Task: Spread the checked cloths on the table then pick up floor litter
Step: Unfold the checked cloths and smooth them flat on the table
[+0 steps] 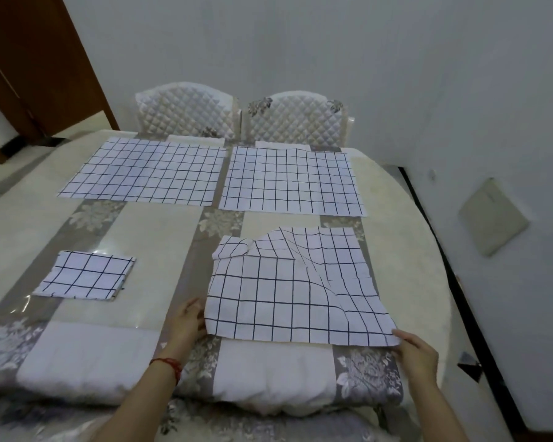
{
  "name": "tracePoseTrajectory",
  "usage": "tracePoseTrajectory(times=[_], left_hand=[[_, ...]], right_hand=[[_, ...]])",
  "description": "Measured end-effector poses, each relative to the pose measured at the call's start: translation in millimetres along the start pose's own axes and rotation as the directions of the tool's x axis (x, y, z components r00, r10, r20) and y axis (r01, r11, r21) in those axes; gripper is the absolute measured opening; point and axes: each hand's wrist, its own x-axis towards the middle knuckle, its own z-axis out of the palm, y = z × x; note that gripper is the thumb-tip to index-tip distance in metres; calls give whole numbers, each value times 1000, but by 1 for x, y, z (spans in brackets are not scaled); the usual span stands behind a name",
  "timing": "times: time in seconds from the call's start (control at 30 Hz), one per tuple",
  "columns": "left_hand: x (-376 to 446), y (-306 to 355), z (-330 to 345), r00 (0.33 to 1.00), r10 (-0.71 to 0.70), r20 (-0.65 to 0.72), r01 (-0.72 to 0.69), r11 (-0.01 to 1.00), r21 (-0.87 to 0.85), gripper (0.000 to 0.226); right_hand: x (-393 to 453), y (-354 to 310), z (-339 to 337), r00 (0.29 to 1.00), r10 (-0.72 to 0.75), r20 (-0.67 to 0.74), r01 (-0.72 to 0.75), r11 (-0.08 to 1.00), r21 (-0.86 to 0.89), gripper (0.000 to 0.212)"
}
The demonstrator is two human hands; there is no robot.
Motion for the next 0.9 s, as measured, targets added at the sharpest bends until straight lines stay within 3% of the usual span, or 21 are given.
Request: tracePoseTrajectory(times=[0.07,0.17,0.3,0.4,0.57,0.67,0.73,0.83,0.9], left_hand=[[9,-5,-2,1000,-9,-24,11,996,94,44],[8,-6,0,999,25,-39,-18,986,165,45],[2,4,10,999,20,-42,-17,998,58,37],[-3,16,14,999,-23,-33,21,998,-61,9],[11,16,-2,991,18,-129,-3,993,114,17],[19,12,-12,995,3,-99,16,982,188,15],[24,14,-14,997,-37,-66,50,977,210,23],[37,17,-13,995,-43,-93,62,975,214,59],[42,24,-7,995,-8,-96,27,980,199,65]], right_hand=[[0,-4,0,997,68,-28,-66,994,82,21],[-1,-9,4,998,58,-35,-54,993,104,12],[3,-3,14,994,72,-78,-73,997,-13,25],[6,1,21,991,112,-67,-116,991,-60,31],[-1,-8,19,991,68,-118,-90,978,-190,21],[1,-8,13,990,92,-111,-117,961,-251,11],[4,-8,9,990,114,-87,-135,948,-288,10],[9,-16,8,990,121,-71,-138,940,-313,25],[14,-22,10,993,101,-60,-116,934,-337,27]])
